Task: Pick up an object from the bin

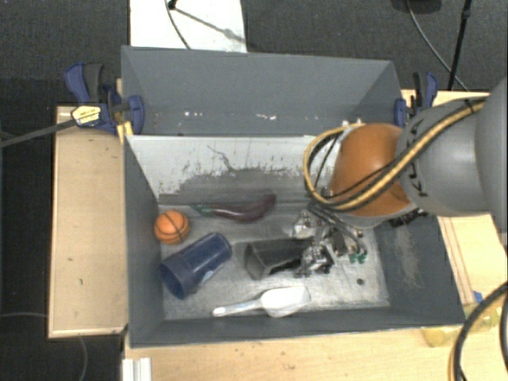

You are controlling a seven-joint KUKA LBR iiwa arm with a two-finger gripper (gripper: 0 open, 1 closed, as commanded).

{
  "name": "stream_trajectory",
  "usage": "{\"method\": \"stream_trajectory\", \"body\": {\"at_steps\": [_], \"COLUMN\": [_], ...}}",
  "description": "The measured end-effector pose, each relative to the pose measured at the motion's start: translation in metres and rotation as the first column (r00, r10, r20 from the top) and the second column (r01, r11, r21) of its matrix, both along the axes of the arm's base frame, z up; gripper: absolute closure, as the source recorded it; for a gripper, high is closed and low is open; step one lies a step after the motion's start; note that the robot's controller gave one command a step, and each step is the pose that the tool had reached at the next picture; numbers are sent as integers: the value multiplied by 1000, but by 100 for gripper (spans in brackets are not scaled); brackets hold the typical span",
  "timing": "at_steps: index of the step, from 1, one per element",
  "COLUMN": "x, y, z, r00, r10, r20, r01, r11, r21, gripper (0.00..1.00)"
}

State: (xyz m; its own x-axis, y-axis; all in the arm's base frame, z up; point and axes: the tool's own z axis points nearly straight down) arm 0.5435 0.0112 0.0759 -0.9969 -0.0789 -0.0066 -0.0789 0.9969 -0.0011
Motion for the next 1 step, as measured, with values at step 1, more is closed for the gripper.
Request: {"method": "stream_trajectory", "body": {"at_steps": [1], "x": [0], "y": [-8], "z": [194], "r00": [999], "r10": [-54], "r20": [-4], "r01": [54], "r11": [999], "r21": [0], "gripper": [100]}}
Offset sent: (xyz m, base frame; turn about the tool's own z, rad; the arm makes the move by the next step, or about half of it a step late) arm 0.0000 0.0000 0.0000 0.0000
